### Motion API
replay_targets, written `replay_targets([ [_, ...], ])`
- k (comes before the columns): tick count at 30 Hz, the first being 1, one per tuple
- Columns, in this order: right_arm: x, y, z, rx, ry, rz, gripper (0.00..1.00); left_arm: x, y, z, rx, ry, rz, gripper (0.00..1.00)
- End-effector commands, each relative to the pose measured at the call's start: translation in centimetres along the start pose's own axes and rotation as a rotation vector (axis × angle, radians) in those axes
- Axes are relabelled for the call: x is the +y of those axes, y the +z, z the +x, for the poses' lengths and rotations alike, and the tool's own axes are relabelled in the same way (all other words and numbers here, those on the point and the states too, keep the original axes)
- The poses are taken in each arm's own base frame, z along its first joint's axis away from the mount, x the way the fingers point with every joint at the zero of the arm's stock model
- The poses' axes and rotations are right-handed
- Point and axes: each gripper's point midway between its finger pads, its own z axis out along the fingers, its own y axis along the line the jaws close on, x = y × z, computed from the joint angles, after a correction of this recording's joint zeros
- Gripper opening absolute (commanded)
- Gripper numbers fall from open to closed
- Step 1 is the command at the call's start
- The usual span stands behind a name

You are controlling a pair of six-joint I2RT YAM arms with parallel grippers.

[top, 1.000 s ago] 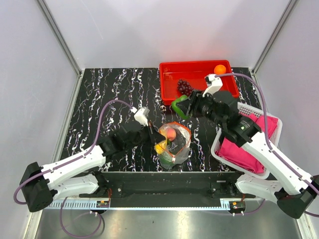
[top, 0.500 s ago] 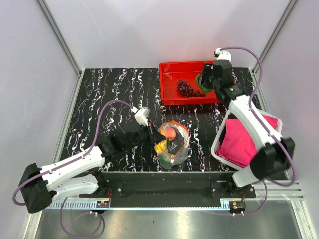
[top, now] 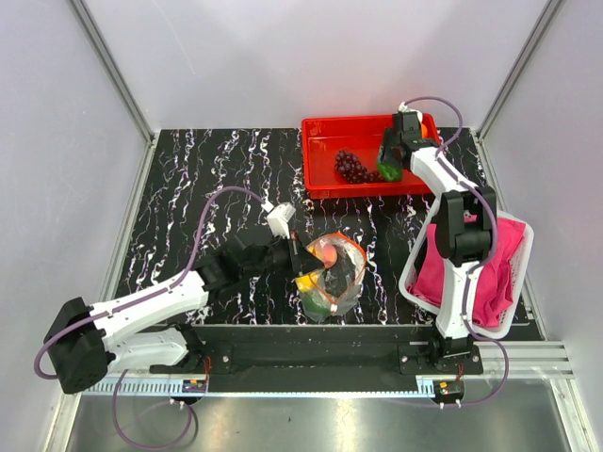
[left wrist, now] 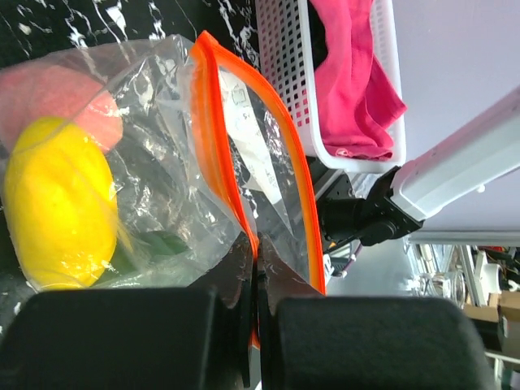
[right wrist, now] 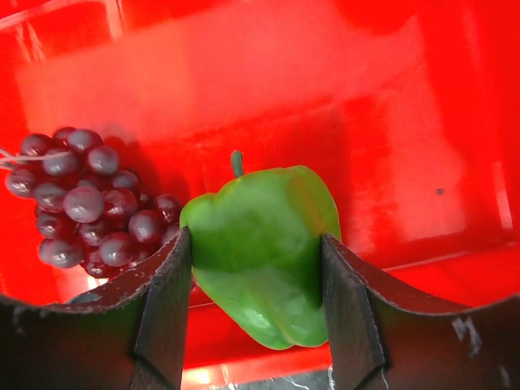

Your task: Open the zip-top bag and remove the fake food

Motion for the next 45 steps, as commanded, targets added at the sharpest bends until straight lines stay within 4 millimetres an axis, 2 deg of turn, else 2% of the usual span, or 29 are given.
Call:
replay_targets([
  [1, 2.4, 0.4, -1.4, -0.010, 0.030, -0.075, 0.25, -3.6, -0.1, -1.9, -0.053, -0.029, 0.154, 0.00],
  [4, 2.8, 1.2, -0.4, 0.030, 0.041, -0.087, 0.39, -4.2, -0.2, -1.8, -0.043, -0.060, 0.183, 0.00],
  [7, 2.9, 1.1, 0.2, 0.062, 0.063, -0.089, 0.64, -4.1, -0.5, -2.3, -0.046, -0.040, 0.150, 0.00],
  [8, 2.8, 0.9, 0.3, 0.069, 0.068, -0.084, 0.76, -4.2, -0.8, -2.6, -0.056, -0.027, 0.144, 0.00],
  [10, 2.6, 0.4, 0.7, 0.086, 0.078, -0.075, 0.87, -3.8, -1.0, -2.8, -0.069, -0.028, 0.118, 0.00],
  [11, 2.8, 0.2, 0.6, 0.091, 0.073, -0.084, 0.99, -3.6, -1.1, -2.8, -0.072, -0.032, 0.110, 0.00],
  [13, 2.2, -0.4, 1.5, 0.144, 0.061, -0.059, 1.00, -3.5, -1.3, -2.9, -0.082, -0.041, 0.110, 0.00],
  [16, 1.2, -2.3, 1.1, 0.142, 0.065, 0.006, 1.00, -3.0, -1.4, -2.8, -0.091, -0.063, 0.099, 0.00],
  [17, 1.0, -2.7, 1.9, 0.155, 0.061, 0.015, 1.00, -2.9, -1.5, -2.9, -0.100, -0.071, 0.098, 0.00],
  [18, 1.1, -4.1, 1.1, 0.132, 0.068, 0.008, 1.00, -2.7, -1.5, -2.8, -0.101, -0.076, 0.093, 0.00],
  [20, 0.9, -5.2, 1.5, 0.133, 0.089, 0.016, 1.00, -2.3, -1.4, -2.7, -0.102, -0.087, 0.081, 0.00],
  [21, 1.1, -6.6, 0.7, 0.110, 0.150, 0.015, 1.00, -2.1, -1.3, -2.6, -0.099, -0.090, 0.074, 0.00],
  [23, 1.8, -8.0, 1.7, 0.143, 0.167, -0.043, 1.00, -1.9, -1.3, -2.6, -0.099, -0.094, 0.060, 0.00],
  [24, 2.4, -9.6, 0.8, 0.118, 0.181, -0.090, 1.00, -1.9, -1.2, -2.6, -0.098, -0.096, 0.059, 0.00],
  [25, 3.3, -10.3, 2.0, 0.160, 0.192, -0.157, 1.00, -1.8, -1.2, -2.6, -0.096, -0.096, 0.053, 0.00],
  [27, 5.0, -12.2, 2.3, 0.197, 0.244, -0.294, 1.00, -1.6, -1.1, -2.6, -0.096, -0.101, 0.047, 0.00],
  [28, 6.5, -13.1, 4.8, 0.290, 0.232, -0.421, 1.00, -1.6, -1.0, -2.6, -0.096, -0.103, 0.047, 0.00],
  [30, 8.5, -15.4, 6.5, 0.352, 0.206, -0.583, 1.00, -1.5, -1.0, -2.4, -0.091, -0.111, 0.044, 0.00],
  [31, 8.5, -15.7, 8.9, 0.396, 0.198, -0.593, 1.00, -1.5, -0.9, -2.4, -0.094, -0.115, 0.047, 0.00],
  [32, 8.6, -17.1, 8.7, 0.353, 0.154, -0.611, 1.00, -1.3, -0.9, -2.2, -0.095, -0.120, 0.045, 0.00],
  [33, 9.4, -18.1, 9.8, 0.344, 0.106, -0.606, 1.00, -1.3, -0.9, -2.2, -0.097, -0.124, 0.047, 0.00],
  [34, 8.3, -17.8, 11.3, 0.335, 0.081, -0.533, 1.00, -1.3, -0.9, -2.3, -0.102, -0.125, 0.051, 0.00],
  [35, 8.3, -19.5, 10.9, 0.297, 0.060, -0.553, 1.00, -1.2, -0.9, -2.3, -0.102, -0.127, 0.049, 0.00],
  [37, 8.5, -21.0, 13.1, 0.316, 0.028, -0.560, 1.00, -1.1, -0.8, -2.1, -0.097, -0.123, 0.045, 0.00],
  [39, 8.4, -23.3, 13.5, 0.278, 0.001, -0.572, 0.99, -1.1, -0.7, -2.1, -0.093, -0.118, 0.042, 0.00],
  [40, 8.7, -24.2, 15.3, 0.300, -0.028, -0.580, 1.00, -0.9, -0.6, -2.0, -0.090, -0.117, 0.037, 0.00],
  [42, 8.7, -26.4, 15.8, 0.279, -0.040, -0.600, 1.00, -0.8, -0.6, -1.9, -0.086, -0.115, 0.032, 0.00],
  [43, 9.0, -27.3, 17.2, 0.300, -0.058, -0.619, 1.00, -0.6, -0.5, -1.8, -0.083, -0.113, 0.027, 0.00],
  [45, 9.0, -29.2, 18.0, 0.306, -0.080, -0.656, 1.00, -0.6, -0.4, -1.9, -0.082, -0.108, 0.024, 0.00],
])
